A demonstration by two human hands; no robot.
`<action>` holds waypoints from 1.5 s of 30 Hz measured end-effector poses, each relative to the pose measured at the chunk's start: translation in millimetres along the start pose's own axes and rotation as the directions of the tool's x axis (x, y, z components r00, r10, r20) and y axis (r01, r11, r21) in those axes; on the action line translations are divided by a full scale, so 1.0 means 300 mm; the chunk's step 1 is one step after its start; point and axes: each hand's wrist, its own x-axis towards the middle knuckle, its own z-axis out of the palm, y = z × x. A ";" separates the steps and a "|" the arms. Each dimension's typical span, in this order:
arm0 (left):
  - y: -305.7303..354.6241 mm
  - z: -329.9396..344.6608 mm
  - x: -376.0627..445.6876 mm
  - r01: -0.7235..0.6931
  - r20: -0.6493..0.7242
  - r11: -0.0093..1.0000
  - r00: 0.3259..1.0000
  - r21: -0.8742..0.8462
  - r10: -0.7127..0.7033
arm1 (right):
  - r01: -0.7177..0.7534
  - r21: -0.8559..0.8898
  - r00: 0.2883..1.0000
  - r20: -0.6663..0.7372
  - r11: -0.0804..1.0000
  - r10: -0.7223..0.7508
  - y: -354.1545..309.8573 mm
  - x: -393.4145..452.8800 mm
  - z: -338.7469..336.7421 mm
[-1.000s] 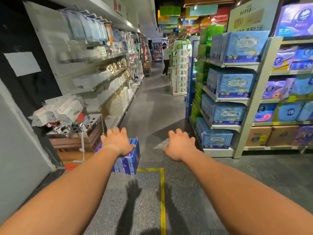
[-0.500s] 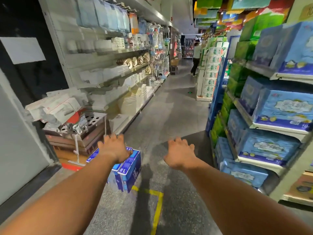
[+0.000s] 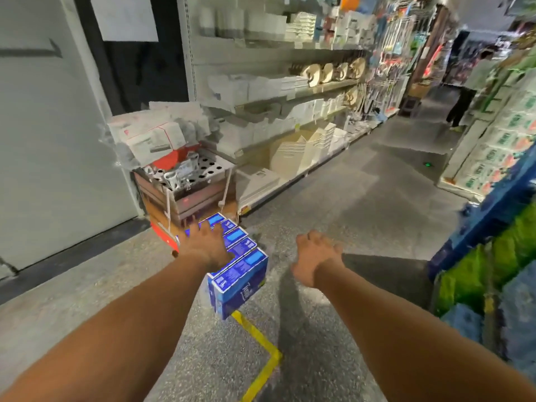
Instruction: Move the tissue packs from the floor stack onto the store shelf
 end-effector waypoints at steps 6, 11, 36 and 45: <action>0.184 0.045 0.343 0.102 0.105 0.995 0.989 -0.017 -0.100 | 0.075 -0.010 0.997 0.019 0.997 -0.074 0.236 0.400 -0.078; 0.259 0.054 0.562 0.203 0.110 0.978 0.974 -0.051 -0.197 | 0.117 -0.025 0.992 0.052 0.993 -0.115 0.331 0.758 -0.059; 0.415 1.035 1.254 0.680 0.361 0.724 0.707 -0.113 -0.608 | 0.646 -0.042 0.717 0.376 0.762 -0.587 0.179 1.963 0.794; 0.252 1.772 1.479 0.599 0.384 0.801 0.742 -0.008 -0.550 | 0.658 -0.079 0.722 0.348 0.749 -0.598 0.043 2.287 1.549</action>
